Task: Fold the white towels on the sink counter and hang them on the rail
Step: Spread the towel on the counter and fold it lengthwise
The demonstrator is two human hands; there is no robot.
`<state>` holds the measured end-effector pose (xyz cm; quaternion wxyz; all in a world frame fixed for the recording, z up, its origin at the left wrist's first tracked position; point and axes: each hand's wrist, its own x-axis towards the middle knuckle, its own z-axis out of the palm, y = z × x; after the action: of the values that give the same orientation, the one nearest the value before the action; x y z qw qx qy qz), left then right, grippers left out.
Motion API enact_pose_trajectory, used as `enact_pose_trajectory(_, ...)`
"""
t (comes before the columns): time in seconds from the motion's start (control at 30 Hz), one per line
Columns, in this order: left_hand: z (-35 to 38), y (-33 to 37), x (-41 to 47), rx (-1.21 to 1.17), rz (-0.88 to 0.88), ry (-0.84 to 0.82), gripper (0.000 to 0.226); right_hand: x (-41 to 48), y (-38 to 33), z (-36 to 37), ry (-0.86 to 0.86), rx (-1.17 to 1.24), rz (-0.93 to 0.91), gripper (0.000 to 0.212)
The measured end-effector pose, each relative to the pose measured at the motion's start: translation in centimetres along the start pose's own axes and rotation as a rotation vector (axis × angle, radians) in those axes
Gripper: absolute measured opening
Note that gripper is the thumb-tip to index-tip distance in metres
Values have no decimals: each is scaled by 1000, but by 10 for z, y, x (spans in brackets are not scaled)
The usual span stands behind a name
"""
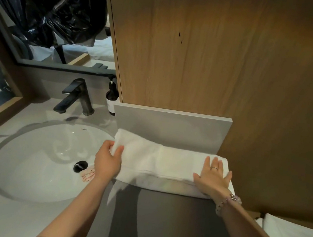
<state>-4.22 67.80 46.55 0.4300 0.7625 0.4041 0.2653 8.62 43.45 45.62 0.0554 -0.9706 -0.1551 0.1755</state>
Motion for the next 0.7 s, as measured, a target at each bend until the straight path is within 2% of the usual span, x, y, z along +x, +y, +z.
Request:
enact_pose_trajectory(0.07,-4,21,1,-2,166,-16,15,0,-15,-16,80,36,-114,82)
enact_pose_trajectory(0.13,-7,42,2,-3,288,-53,12,3,-35,-35,166,134,-275,79)
enact_pose_trajectory(0.27,-15,79,5,-3,489,-134,15,4,-72,-71,145,388,-480,75)
enact_pose_trajectory(0.37,-21,102,9,1,566,-184,23,0,-84,-103,161,581,-524,71)
enact_pose_trajectory(0.47,-27,130,12,-1,666,-219,23,-11,-82,-131,24,865,-542,40)
enact_pose_trajectory(0.53,-31,148,16,24,749,-219,24,-16,-77,-144,-41,973,-563,28)
enact_pose_trajectory(0.63,-42,176,26,57,827,-167,30,-20,-68,-167,20,1076,-579,17)
enact_pose_trajectory(0.7,-51,198,29,56,859,-132,31,-27,-65,-185,61,1135,-587,18)
